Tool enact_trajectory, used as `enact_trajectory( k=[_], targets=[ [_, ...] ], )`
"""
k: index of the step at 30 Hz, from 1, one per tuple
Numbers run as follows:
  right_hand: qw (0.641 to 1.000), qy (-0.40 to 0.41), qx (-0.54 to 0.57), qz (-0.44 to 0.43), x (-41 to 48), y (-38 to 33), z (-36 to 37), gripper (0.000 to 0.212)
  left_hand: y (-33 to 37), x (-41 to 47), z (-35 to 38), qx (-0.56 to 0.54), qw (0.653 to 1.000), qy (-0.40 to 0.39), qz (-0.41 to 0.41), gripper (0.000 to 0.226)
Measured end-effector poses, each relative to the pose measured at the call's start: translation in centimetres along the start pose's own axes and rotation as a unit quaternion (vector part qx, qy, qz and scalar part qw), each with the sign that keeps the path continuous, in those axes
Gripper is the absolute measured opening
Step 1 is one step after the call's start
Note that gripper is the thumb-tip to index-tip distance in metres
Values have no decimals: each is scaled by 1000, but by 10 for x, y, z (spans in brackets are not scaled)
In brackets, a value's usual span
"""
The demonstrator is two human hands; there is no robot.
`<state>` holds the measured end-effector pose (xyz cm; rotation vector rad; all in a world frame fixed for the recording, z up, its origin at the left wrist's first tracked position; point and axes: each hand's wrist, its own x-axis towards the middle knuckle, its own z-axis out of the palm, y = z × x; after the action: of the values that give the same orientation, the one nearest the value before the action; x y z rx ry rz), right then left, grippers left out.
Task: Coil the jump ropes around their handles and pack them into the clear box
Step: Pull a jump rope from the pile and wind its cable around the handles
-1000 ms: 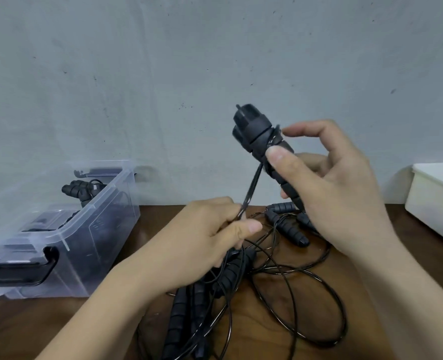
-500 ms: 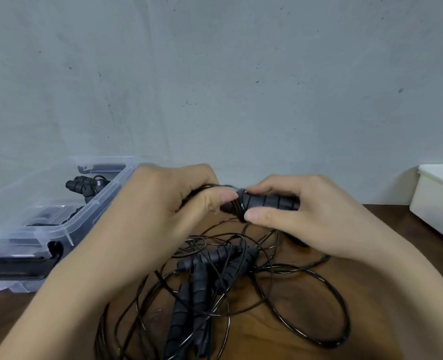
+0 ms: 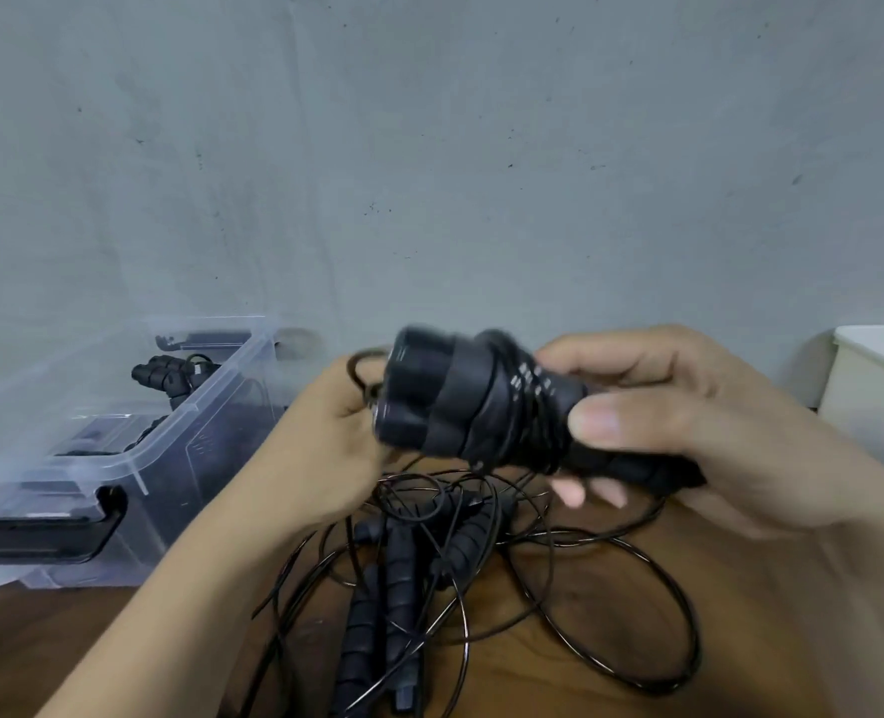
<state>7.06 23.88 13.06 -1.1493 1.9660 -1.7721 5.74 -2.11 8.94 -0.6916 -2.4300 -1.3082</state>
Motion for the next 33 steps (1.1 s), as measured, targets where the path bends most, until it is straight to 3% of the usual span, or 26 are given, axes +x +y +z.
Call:
enact_trajectory(
  k=[4,7,11,15,21,24,28,33],
  targets=[
    [995,73,51,-54,2,1,1,27,13,-5,16,-56,998,2,-5,52],
    [983,144,73,-85,4,2,6,22,14,-3,28,-106,994,-34,5,41],
    [967,228,17,-111,7,4,12,20,12,-4,38,-9,1000,-23,14,37],
    [950,293,-37,-105,5,0,16,17,14,-7,43,9,999,-47,-1,37],
    [901,353,-208,-141,12,13,15,16,32,-13,38,114,992,-48,25,40],
    [867,362,-307,-150,17,29,8,21,41,-16,30,135,988,-49,50,35],
    [850,350,-374,-124,22,40,-1,29,52,-18,10,156,984,-24,88,32],
    [926,218,-304,-44,24,43,-5,24,50,-20,-20,181,977,10,110,26]
  ],
)
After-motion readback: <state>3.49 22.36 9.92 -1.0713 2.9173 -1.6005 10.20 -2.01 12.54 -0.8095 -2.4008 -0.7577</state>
